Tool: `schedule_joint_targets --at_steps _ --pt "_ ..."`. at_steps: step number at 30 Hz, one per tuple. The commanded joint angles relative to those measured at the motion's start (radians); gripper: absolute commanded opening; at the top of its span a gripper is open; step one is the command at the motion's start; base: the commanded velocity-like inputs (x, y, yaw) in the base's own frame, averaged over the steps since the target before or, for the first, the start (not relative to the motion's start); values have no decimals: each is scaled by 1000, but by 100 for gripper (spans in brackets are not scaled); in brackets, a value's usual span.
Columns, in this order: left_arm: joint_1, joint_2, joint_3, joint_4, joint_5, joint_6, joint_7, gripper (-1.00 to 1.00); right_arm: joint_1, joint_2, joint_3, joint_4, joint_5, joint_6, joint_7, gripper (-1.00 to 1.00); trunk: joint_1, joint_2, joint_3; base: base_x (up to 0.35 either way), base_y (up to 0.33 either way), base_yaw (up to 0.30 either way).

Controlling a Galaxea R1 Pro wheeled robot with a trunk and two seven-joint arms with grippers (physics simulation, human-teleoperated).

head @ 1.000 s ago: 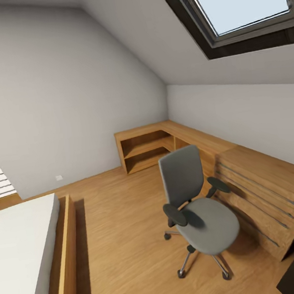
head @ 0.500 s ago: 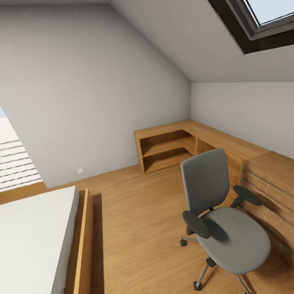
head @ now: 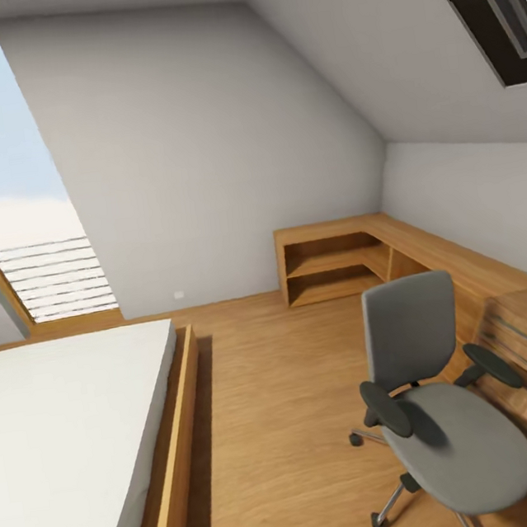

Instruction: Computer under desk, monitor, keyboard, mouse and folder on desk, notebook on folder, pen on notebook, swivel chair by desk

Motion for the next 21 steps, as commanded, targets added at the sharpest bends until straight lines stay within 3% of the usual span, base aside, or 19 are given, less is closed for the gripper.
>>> schedule_joint_targets --at_steps 1,8,11,14,17,21 --pt "-1 -2 -8 -2 7 -3 7 100 -1 0 9 1 -8 -4 -2 100 1 -2 -2 0 0 286" --pt "-1 -36 -8 -51 4 26 14 100 -1 0 10 -3 -8 -4 1 100 1 -2 -2 0 0 262" --pt "-18 -52 -7 -101 4 115 16 100 -1 0 10 -37 -6 -4 0 100 1 -2 -2 0 0 179" --pt "-69 -63 -6 -188 4 300 18 100 -1 1 9 -112 -5 -4 -4 100 1 -2 -2 0 0 106" --pt "-106 -69 -6 -251 4 413 18 100 -2 0 9 -173 -3 35 -4 100 1 -2 -2 0 0 47" --pt "-158 -82 -5 -295 8 479 18 100 -8 -3 8 -253 -6 131 0 100 1 -2 -2 0 0 15"
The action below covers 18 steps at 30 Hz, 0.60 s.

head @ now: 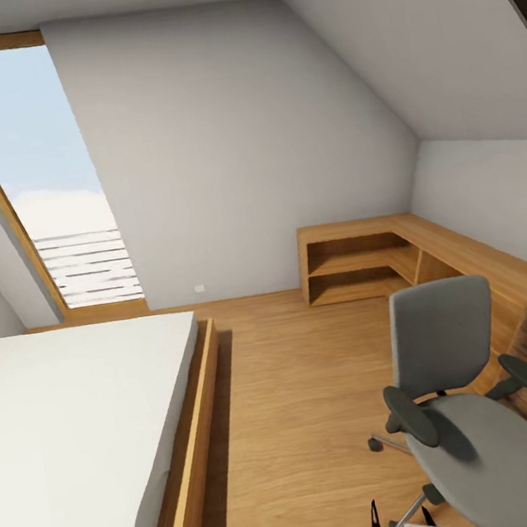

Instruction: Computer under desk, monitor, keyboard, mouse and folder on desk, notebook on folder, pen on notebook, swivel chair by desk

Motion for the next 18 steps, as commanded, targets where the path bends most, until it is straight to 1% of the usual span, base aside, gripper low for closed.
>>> schedule_joint_targets --at_steps 1,2,5,6,7,9,10,15,18 --pt "-8 -2 -6 -1 6 4 8 100 -3 -1 8 -8 -11 12 -3 100 1 -2 -2 0 0 4" --pt "-10 -2 -6 1 5 1 7 100 -3 -2 7 -10 -11 18 -2 100 1 -2 -2 0 0 3" --pt "-16 -1 -5 12 3 -42 5 100 -5 -2 6 -5 -13 33 14 100 1 -2 -2 0 0 2" --pt "-17 0 -5 28 1 -91 4 100 -5 -1 5 23 -14 38 38 100 1 -2 -2 0 0 0" --pt "-18 0 -5 36 -1 -107 4 100 -5 -1 4 35 -14 39 48 100 1 -2 -2 0 0 0" --pt "-19 0 -5 69 -20 -161 4 100 -5 0 4 80 -16 41 90 100 1 -2 -2 0 0 0" --pt "-19 -1 -4 93 -44 -189 4 100 -5 1 7 104 -15 42 125 100 1 -2 -2 132 0 0" --pt "-19 -4 -4 133 -55 -202 1 100 -5 6 12 113 -14 42 140 100 1 -2 -2 252 0 0" --pt "-19 -6 -5 157 -58 -205 0 100 -5 14 11 114 -15 42 142 100 1 -2 -2 300 0 12"
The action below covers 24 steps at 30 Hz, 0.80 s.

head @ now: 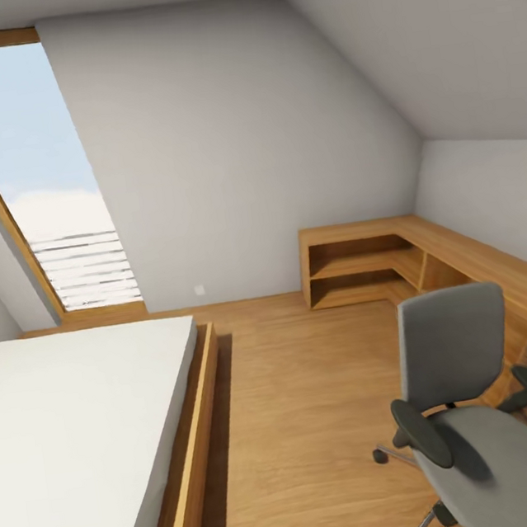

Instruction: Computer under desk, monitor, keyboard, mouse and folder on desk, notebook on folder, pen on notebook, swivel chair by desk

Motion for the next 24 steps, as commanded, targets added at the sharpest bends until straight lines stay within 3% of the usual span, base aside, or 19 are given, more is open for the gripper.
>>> schedule_joint_targets --at_steps 1,14,24 --pt "-1 0 -8 7 10 -6 6 100 -1 3 8 1 -9 -3 -3 100 1 -2 -2 223 0 103" --pt "-1 1 -7 19 8 -10 6 100 -1 6 4 2 -9 -2 -3 100 1 -2 -2 55 0 237" --pt "-1 -1 -15 20 8 -48 5 100 -1 6 4 4 -8 -4 -1 100 1 -2 -2 117 0 18"
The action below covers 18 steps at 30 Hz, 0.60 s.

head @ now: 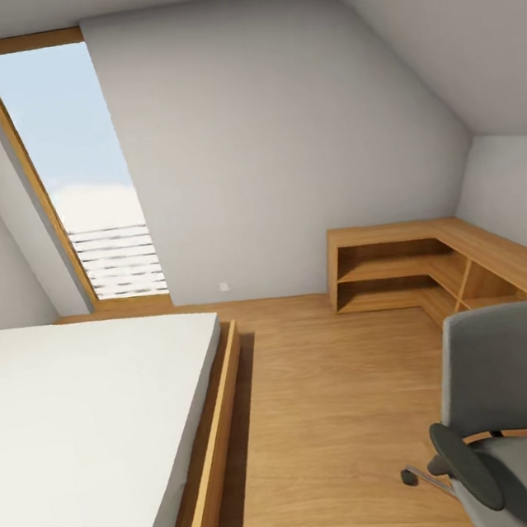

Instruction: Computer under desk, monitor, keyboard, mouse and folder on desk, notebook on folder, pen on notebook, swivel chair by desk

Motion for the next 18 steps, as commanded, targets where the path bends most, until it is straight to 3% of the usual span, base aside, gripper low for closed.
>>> schedule_joint_targets --at_steps 1,6,18 --pt "-1 1 -9 0 11 -6 6 100 -1 0 9 1 -8 -3 -3 100 1 -2 -2 16 0 -2" --pt "-1 1 -12 2 11 -6 6 100 -1 -2 9 1 -8 -3 -3 100 1 -2 -2 182 0 -114" --pt "-1 1 -13 3 12 -6 6 100 -1 -3 10 2 -8 -3 -3 100 1 -2 -2 309 0 -41"
